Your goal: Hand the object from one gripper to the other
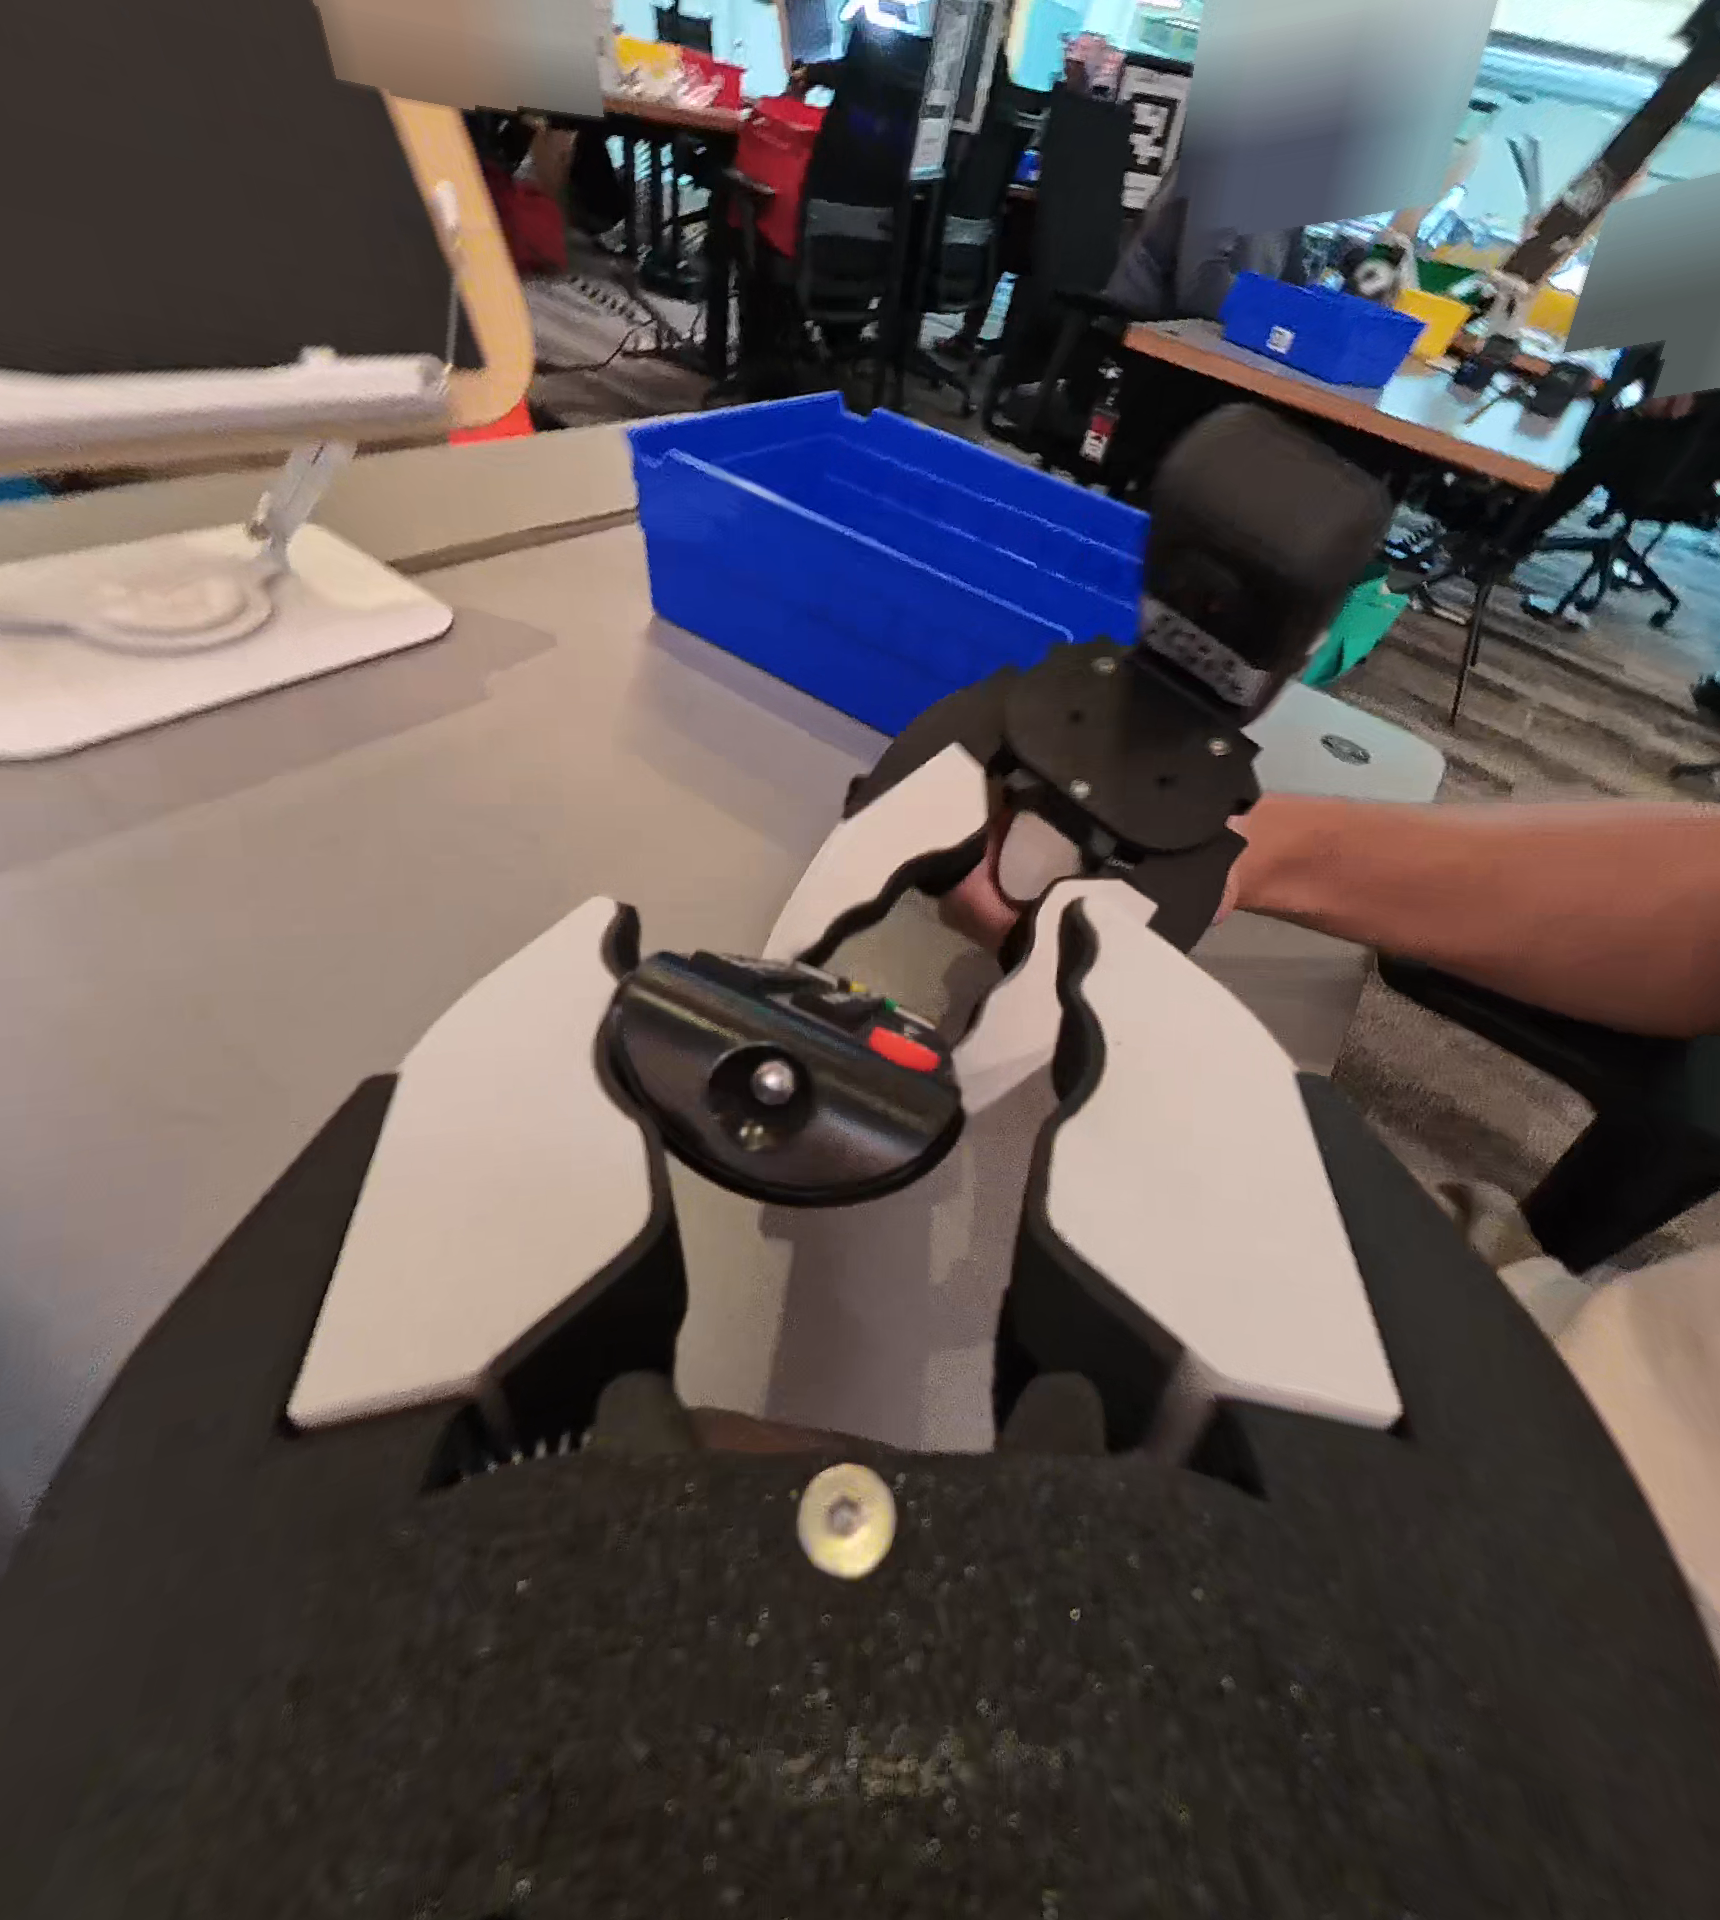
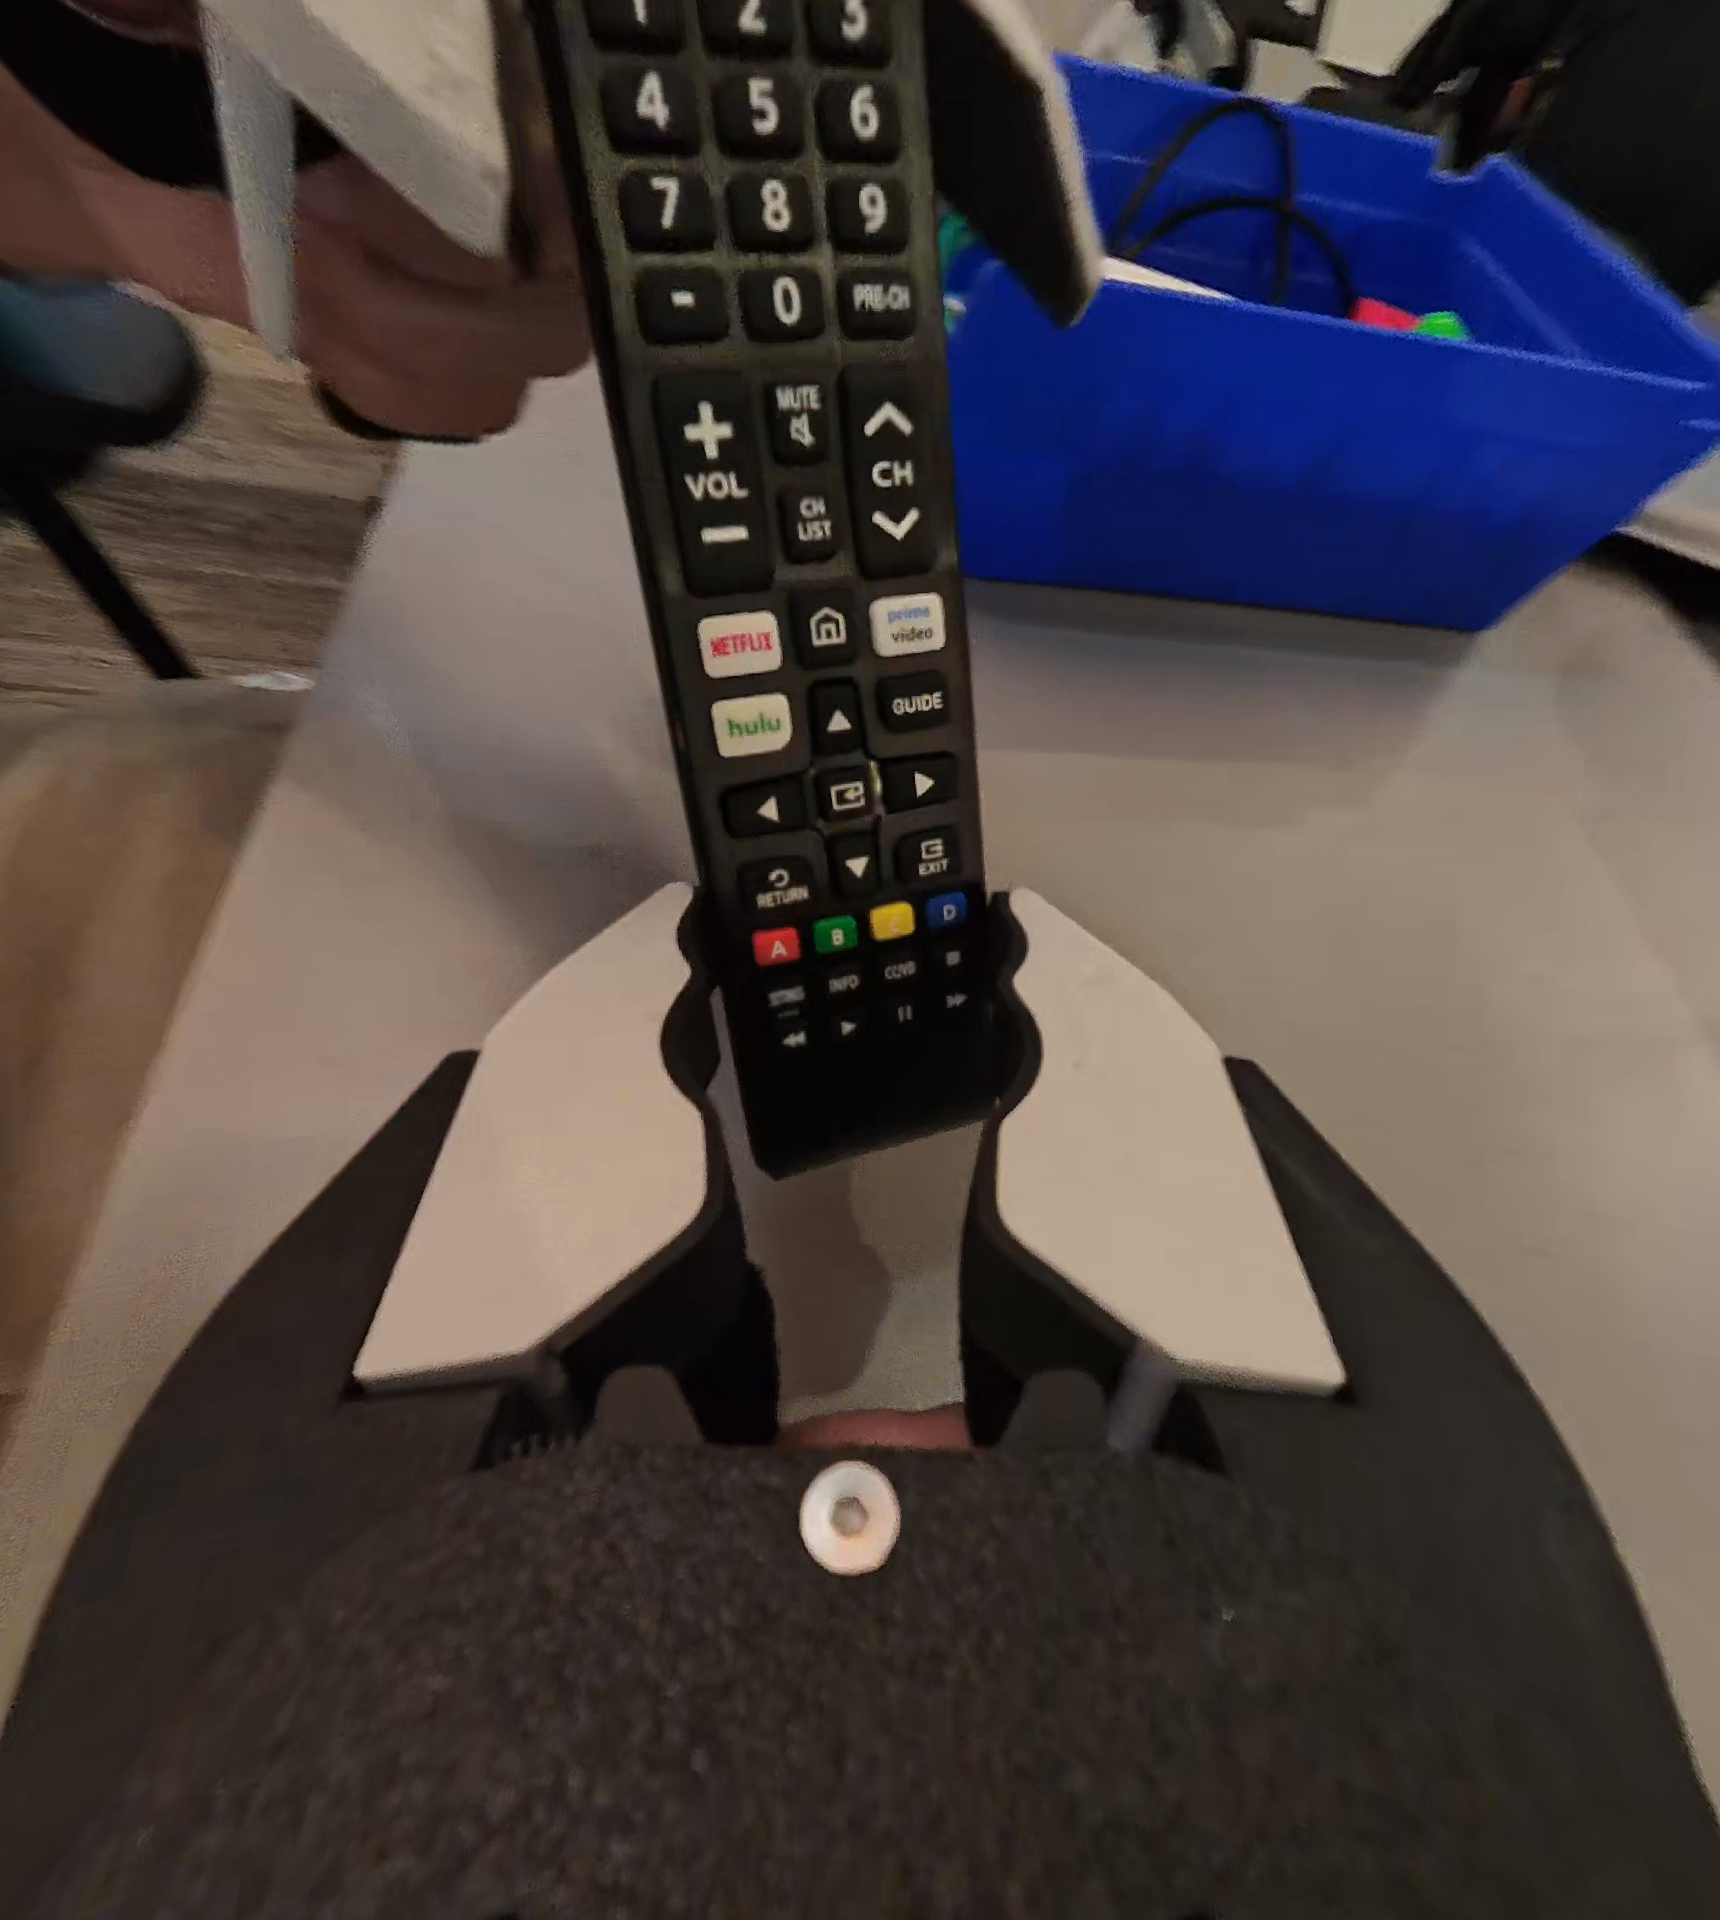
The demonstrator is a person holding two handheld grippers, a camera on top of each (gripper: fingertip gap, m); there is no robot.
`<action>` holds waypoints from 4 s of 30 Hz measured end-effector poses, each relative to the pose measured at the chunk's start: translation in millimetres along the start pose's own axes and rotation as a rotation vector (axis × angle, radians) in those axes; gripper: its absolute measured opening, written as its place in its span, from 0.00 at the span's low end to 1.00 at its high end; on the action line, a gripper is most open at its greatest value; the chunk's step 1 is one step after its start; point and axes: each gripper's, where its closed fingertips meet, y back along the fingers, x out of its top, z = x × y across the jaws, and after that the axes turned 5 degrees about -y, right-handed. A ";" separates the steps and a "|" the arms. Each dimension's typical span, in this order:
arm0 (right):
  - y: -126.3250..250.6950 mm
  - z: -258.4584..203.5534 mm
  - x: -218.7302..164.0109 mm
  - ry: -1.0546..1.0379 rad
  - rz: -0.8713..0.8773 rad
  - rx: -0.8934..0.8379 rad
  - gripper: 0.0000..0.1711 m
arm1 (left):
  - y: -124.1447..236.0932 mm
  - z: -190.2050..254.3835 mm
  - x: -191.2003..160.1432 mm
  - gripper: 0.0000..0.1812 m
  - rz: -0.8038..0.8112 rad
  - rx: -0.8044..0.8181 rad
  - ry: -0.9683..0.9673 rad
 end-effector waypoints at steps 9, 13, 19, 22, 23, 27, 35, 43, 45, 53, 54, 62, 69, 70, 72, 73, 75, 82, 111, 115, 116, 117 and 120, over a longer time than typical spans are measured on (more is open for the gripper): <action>13.2 34.3 17.2 0.124 0.064 -0.354 0.27 | -8.3 -32.4 -23.6 0.39 0.063 0.097 0.360; 14.3 32.1 26.5 0.010 0.157 -0.321 0.21 | -8.5 -37.7 -18.0 0.38 0.129 0.138 0.375; -8.8 26.9 1.0 -0.020 0.045 -0.272 0.13 | -14.5 -46.6 -14.3 0.21 0.179 0.099 0.420; -12.0 33.8 -3.8 -0.046 0.021 -0.280 0.13 | -22.3 -52.8 -26.2 0.24 0.148 0.120 0.432; -10.1 37.3 -2.1 -0.049 0.023 -0.305 0.13 | -23.4 -52.5 -25.5 0.25 0.154 0.112 0.438; 0.3 45.3 10.9 -0.128 0.100 -0.351 0.13 | -25.6 -52.9 -27.9 0.29 0.131 0.141 0.392; -2.7 36.6 21.4 0.433 -0.060 -0.771 0.13 | -20.5 -59.1 -12.2 0.33 0.211 0.270 0.387; -27.0 9.7 14.7 0.324 -0.081 -0.570 0.25 | -11.6 -74.0 -24.6 0.22 0.142 0.299 0.425; -24.1 6.1 11.2 0.233 -0.066 -0.482 0.29 | -11.1 -76.5 -25.8 0.22 0.141 0.292 0.431; 9.6 36.1 -7.7 -0.374 0.039 -0.094 0.36 | -18.2 -66.8 -30.8 0.22 0.066 0.262 0.340; 16.4 38.3 -0.7 -0.444 0.091 -0.038 0.36 | -21.6 -60.6 -31.2 0.22 0.044 0.237 0.305; 58.5 13.5 61.2 -0.486 0.390 0.306 0.35 | -40.3 50.7 -15.3 0.22 0.008 -0.352 0.093; 61.1 -37.9 68.5 -0.464 0.331 0.672 0.16 | -47.2 83.4 -30.1 0.22 -0.072 -0.493 0.066; 61.0 -38.4 68.1 -0.458 0.331 0.678 0.16 | -46.7 84.6 -30.2 0.22 -0.069 -0.502 0.065; 61.9 -35.5 69.0 -0.445 0.338 0.672 0.14 | -46.3 82.4 -29.1 0.22 -0.059 -0.495 0.084; 62.5 -31.4 70.3 -0.438 0.358 0.646 0.14 | -46.1 78.0 -26.5 0.21 -0.042 -0.479 0.103; 63.3 -17.0 73.0 -0.442 0.406 0.563 0.13 | -46.0 62.0 -24.8 0.20 -0.020 -0.412 0.132; 96.2 67.0 73.5 -0.777 0.728 0.283 0.13 | -41.5 14.1 -45.5 0.29 -0.059 -0.141 0.028; 108.4 38.4 42.6 0.017 0.202 -0.031 0.39 | 7.2 19.2 -35.3 0.13 -0.084 -0.467 0.210; 90.9 40.9 18.1 0.346 -0.034 -0.295 0.41 | -1.0 13.1 -46.9 0.13 -0.173 -0.417 0.343; 84.8 42.3 12.1 0.412 -0.094 -0.340 0.42 | -3.0 11.5 -50.7 0.13 -0.188 -0.402 0.356; 77.6 40.8 7.2 0.464 -0.139 -0.358 0.43 | -4.8 10.4 -54.9 0.13 -0.204 -0.386 0.354; 53.9 34.5 -4.3 0.558 -0.235 -0.376 0.43 | -10.4 10.6 -64.5 0.13 -0.249 -0.351 0.352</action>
